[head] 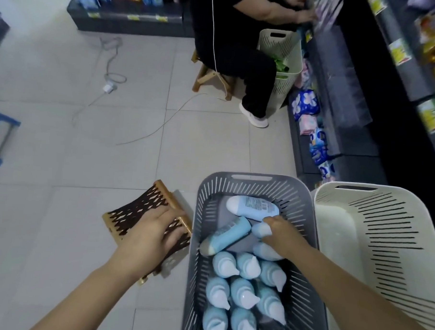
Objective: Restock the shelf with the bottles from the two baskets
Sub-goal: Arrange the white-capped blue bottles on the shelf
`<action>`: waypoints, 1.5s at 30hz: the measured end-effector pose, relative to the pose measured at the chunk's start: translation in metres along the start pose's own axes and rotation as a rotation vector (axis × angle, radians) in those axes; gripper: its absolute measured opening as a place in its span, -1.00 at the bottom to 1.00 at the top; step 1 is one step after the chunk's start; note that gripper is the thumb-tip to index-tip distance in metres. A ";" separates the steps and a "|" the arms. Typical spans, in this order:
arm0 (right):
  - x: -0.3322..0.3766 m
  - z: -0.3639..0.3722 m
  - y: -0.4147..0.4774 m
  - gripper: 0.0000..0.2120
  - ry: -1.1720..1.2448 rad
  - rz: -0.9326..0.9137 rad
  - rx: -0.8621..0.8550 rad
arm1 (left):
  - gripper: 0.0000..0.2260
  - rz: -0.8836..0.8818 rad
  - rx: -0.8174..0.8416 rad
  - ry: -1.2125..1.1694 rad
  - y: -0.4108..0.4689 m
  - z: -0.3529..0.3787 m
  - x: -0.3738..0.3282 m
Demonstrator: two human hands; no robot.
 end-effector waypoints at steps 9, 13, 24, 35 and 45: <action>-0.006 -0.004 0.000 -0.55 -0.031 -0.040 -0.046 | -0.76 -0.030 -0.051 -0.044 -0.004 0.009 -0.018; -0.006 -0.004 0.001 -0.55 -0.070 -0.042 -0.016 | -0.75 -0.041 -0.058 -0.040 -0.006 0.012 -0.022; 0.031 -0.083 -0.045 -0.58 0.001 -0.220 -0.121 | -0.69 -0.013 -0.105 -0.116 -0.001 0.007 -0.050; 0.135 -0.151 -0.080 -0.65 0.789 -0.566 -0.011 | -0.36 -0.135 -0.017 -0.622 -0.001 -0.010 -0.061; 0.096 -0.058 0.006 -0.50 0.496 -0.324 0.027 | -0.21 -0.552 -0.275 -0.880 -0.042 -0.005 0.053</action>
Point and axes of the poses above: each hand's wrist, its own y-axis towards the middle knuckle, its own z-axis out of the palm, x = y × z, the point moved 9 cm from there along y, towards the middle knuckle, and after that the axes turned 5 degrees about -z, right-handed, at the moved point
